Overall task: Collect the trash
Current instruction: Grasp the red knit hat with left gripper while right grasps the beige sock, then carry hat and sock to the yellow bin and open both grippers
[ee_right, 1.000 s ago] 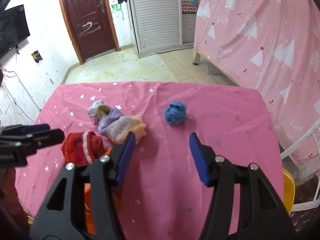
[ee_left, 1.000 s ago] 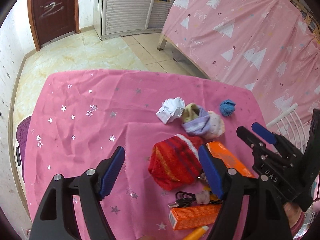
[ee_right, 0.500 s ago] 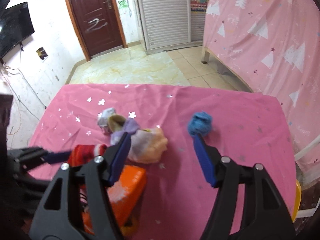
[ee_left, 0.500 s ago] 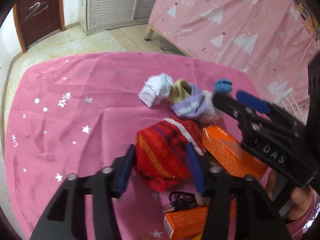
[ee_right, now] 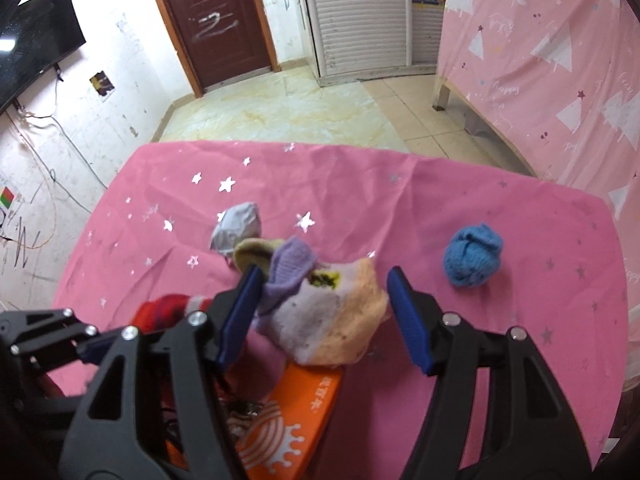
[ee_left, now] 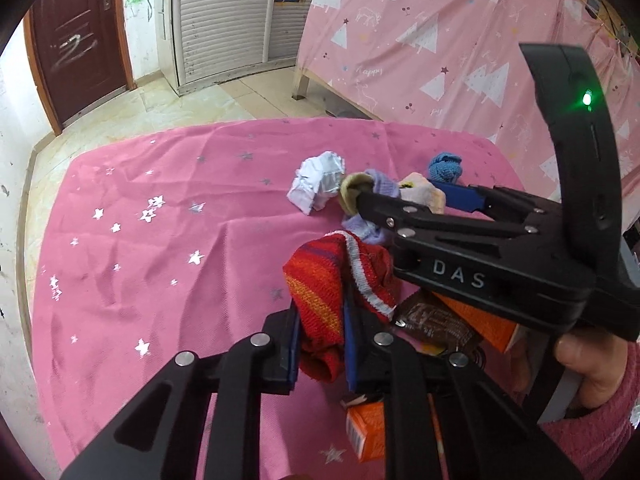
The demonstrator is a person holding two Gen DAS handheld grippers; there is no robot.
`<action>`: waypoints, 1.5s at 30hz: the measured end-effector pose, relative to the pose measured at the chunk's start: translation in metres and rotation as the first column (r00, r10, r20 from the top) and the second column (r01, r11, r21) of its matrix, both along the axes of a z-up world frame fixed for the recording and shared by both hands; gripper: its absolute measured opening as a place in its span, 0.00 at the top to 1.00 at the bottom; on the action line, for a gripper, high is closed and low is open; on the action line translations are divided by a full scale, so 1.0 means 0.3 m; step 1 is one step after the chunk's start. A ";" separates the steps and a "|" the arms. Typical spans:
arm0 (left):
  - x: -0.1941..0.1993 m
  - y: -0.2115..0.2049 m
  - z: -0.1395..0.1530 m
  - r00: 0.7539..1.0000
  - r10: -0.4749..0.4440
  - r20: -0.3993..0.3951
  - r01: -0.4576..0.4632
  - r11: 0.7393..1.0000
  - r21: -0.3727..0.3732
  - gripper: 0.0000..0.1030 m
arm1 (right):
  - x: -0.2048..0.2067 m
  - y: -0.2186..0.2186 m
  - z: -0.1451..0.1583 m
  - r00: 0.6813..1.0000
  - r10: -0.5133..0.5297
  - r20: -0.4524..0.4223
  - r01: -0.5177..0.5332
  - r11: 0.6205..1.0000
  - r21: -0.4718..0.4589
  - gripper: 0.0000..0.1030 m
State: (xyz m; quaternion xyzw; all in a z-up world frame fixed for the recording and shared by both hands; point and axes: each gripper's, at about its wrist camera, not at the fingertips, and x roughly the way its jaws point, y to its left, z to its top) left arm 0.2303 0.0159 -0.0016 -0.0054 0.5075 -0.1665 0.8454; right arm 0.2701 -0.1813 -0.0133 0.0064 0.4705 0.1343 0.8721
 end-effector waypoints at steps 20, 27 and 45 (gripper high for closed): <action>-0.101 0.024 0.185 0.994 0.060 0.087 -0.060 0.998 0.001 0.89 | -0.141 -0.110 0.151 0.988 -0.024 0.153 0.017 0.999 0.048 0.82; -0.126 -0.058 0.251 0.991 0.039 0.125 -0.041 0.999 0.011 0.89 | -0.184 -0.201 0.177 0.982 -0.064 0.177 0.052 0.996 0.073 0.82; -0.191 -0.455 0.325 0.980 -0.121 0.161 0.120 0.993 0.016 0.89 | -0.352 -0.594 0.206 0.940 -0.251 0.230 0.226 0.965 0.132 0.82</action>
